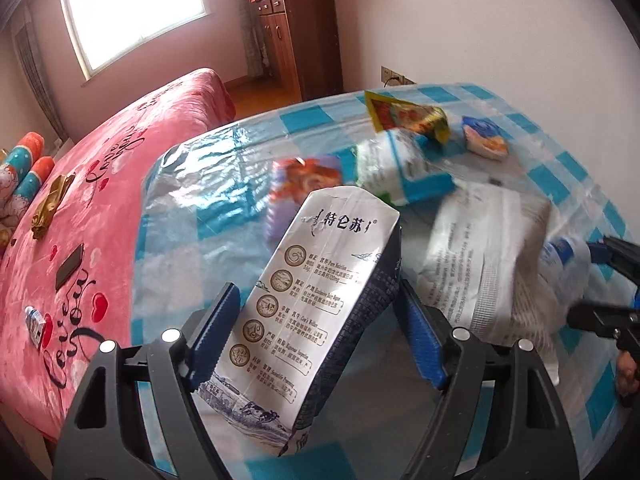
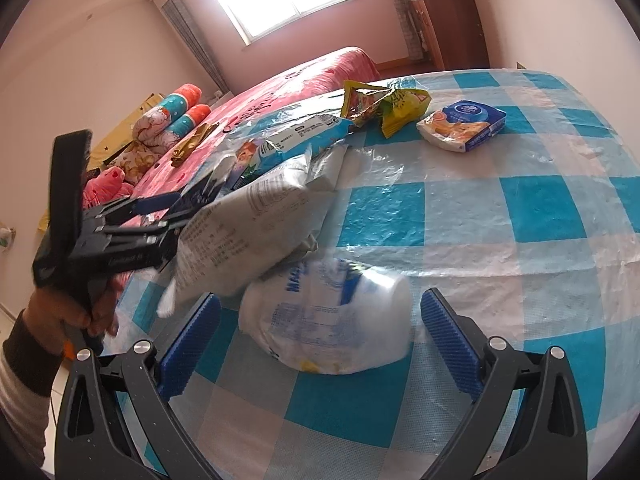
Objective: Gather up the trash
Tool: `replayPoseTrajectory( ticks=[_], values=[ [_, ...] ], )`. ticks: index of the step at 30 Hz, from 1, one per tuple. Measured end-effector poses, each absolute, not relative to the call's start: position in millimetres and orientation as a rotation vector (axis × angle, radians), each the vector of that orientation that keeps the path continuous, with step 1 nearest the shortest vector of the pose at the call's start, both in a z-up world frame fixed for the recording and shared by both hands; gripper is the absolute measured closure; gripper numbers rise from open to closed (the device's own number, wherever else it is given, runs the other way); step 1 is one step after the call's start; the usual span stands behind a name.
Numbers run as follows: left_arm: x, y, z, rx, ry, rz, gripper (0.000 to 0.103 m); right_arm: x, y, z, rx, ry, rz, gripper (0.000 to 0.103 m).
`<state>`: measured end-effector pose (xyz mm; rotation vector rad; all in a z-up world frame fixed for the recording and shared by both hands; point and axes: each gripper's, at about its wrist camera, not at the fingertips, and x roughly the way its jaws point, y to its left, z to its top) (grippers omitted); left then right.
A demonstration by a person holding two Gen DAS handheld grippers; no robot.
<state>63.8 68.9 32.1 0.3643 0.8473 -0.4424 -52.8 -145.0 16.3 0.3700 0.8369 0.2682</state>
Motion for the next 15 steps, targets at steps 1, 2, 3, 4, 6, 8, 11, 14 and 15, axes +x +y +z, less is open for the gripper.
replayPoseTrajectory(
  ticks=[1, 2, 3, 4, 6, 8, 11, 14, 15],
  values=[
    [60, 69, 32, 0.357, 0.850, -0.438, 0.025, -53, -144, 16, 0.365, 0.838, 0.266, 0.004],
    [55, 69, 32, 0.340, 0.857, -0.433, 0.025, -53, -143, 16, 0.359, 0.840, 0.263, 0.004],
    [51, 69, 32, 0.325, 0.862, -0.429, 0.025, -53, -142, 16, 0.353, 0.842, 0.261, 0.004],
    [47, 70, 32, 0.310, 0.868, -0.426, 0.032, -52, -141, 17, 0.344, 0.845, 0.258, 0.004],
    [38, 71, 30, 0.270, 0.888, -0.406, 0.040, -52, -137, 17, 0.298, 0.859, 0.256, 0.004],
    [28, 73, 31, 0.245, 0.882, -0.374, 0.040, -53, -130, 17, 0.214, 0.881, 0.251, 0.004],
    [15, 76, 31, 0.215, 0.887, -0.357, 0.040, -56, -120, 15, 0.099, 0.907, 0.246, 0.005],
    [4, 77, 32, 0.194, 0.905, -0.364, 0.040, -59, -116, 12, 0.047, 0.916, 0.245, 0.005],
    [1, 78, 32, 0.188, 0.909, -0.364, 0.040, -59, -116, 12, 0.050, 0.915, 0.247, 0.005]
  ],
)
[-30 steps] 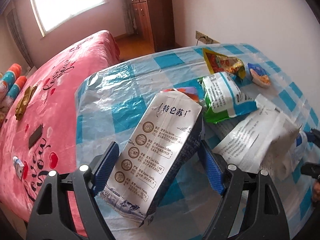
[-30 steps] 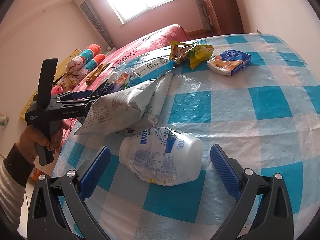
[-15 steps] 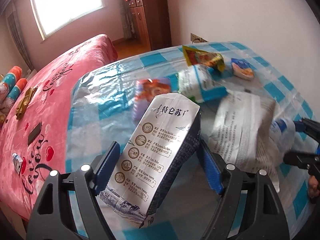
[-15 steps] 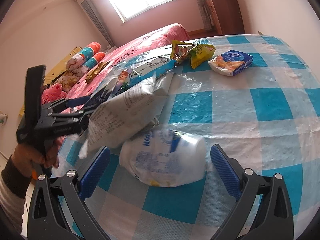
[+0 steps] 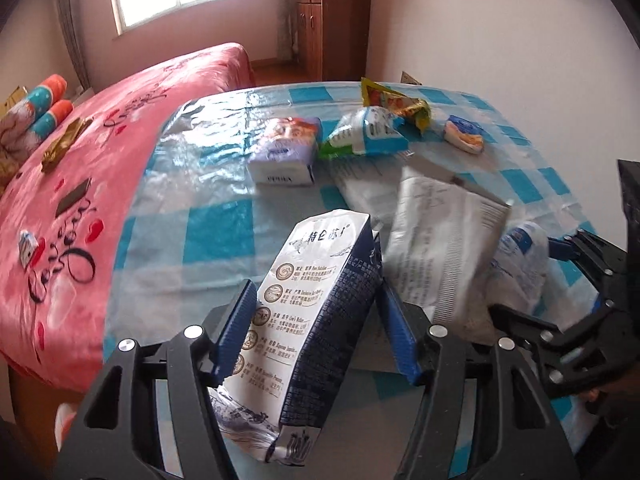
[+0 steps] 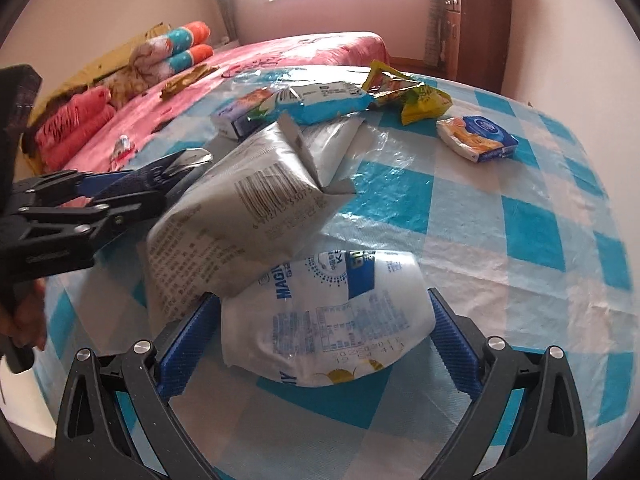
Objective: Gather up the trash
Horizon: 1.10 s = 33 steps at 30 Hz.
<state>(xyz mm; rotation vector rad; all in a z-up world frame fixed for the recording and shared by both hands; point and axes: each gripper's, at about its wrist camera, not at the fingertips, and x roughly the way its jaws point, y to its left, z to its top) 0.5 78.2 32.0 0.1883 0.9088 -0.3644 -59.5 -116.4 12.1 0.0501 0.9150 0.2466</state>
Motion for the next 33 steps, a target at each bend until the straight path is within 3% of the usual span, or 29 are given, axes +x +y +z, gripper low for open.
replayPoseTrajectory(
  ticks=[3, 7, 21, 25, 28, 33],
  values=[
    [-8, 80, 32, 0.181, 0.913, -0.366, 0.039, -61, -116, 11, 0.025, 0.919, 0.252, 0.005],
    [-15, 81, 30, 0.187, 0.925, -0.362, 0.026, -62, -114, 10, 0.001, 0.922, 0.258, 0.005],
    [-20, 92, 12, 0.126, 0.979, -0.366, 0.025, -68, -122, 13, 0.016, 0.911, 0.253, 0.012],
    [-26, 92, 11, 0.111, 0.958, -0.362, 0.031, -69, -127, 14, 0.046, 0.906, 0.258, 0.012],
    [-29, 94, 12, 0.093, 0.945, -0.344, 0.046, -70, -130, 15, 0.063, 0.902, 0.254, 0.012],
    [-32, 98, 13, 0.047, 0.937, -0.335, 0.047, -72, -137, 15, 0.106, 0.894, 0.249, 0.012]
  ],
)
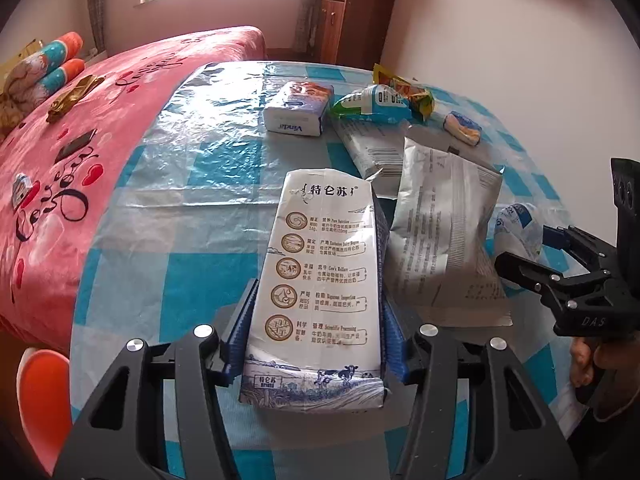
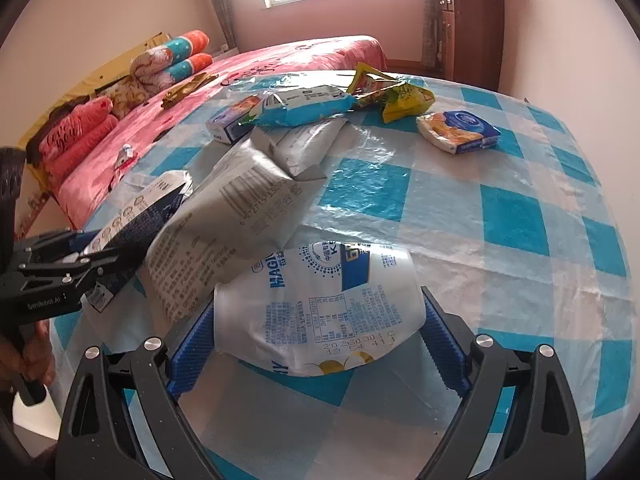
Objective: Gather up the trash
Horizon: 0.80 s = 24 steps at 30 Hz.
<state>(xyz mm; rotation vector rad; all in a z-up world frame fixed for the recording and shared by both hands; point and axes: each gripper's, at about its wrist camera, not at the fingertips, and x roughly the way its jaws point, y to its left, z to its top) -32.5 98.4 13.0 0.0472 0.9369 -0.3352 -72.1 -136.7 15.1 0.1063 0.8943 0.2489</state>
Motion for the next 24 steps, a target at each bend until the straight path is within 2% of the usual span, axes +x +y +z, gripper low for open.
replayPoseTrajectory(
  ticks=[14, 24],
  values=[
    [-53, 116, 17, -0.024, 0.898, -0.321, 0.047, -79, -143, 17, 0.193, 0.887, 0.232, 0.012],
    [-69, 134, 24, -0.061, 0.868, -0.316, 0.047, -88, -135, 22, 0.144, 0.893, 0.190, 0.012]
  ],
)
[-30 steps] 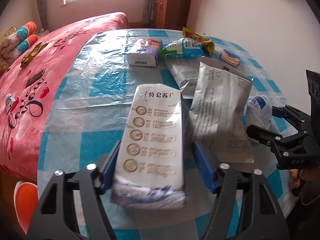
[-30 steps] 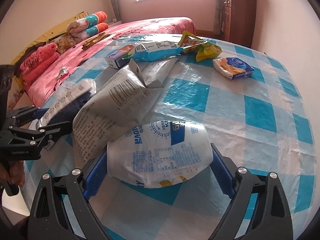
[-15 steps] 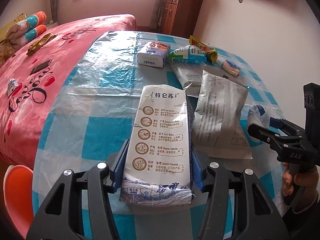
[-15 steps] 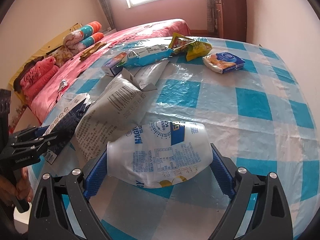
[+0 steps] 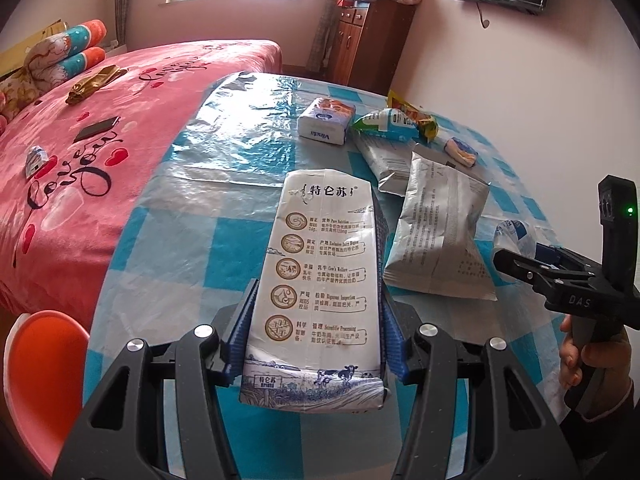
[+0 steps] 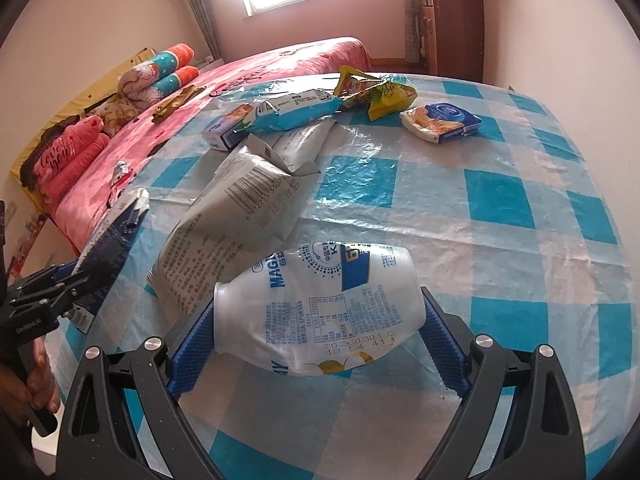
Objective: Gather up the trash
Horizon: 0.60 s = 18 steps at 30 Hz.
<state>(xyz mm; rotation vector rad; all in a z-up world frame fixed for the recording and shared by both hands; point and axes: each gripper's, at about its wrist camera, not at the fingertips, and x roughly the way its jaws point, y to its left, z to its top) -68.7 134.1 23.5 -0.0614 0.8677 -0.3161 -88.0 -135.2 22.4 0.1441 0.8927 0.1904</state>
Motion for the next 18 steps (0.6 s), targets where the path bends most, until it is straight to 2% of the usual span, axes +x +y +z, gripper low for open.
replayPoseTrajectory(
  ticks=[18],
  values=[
    [-97, 178, 46, -0.120, 0.786, -0.302, 0.047, -105, -88, 61, -0.006, 0.854, 0.163, 0.012]
  ],
)
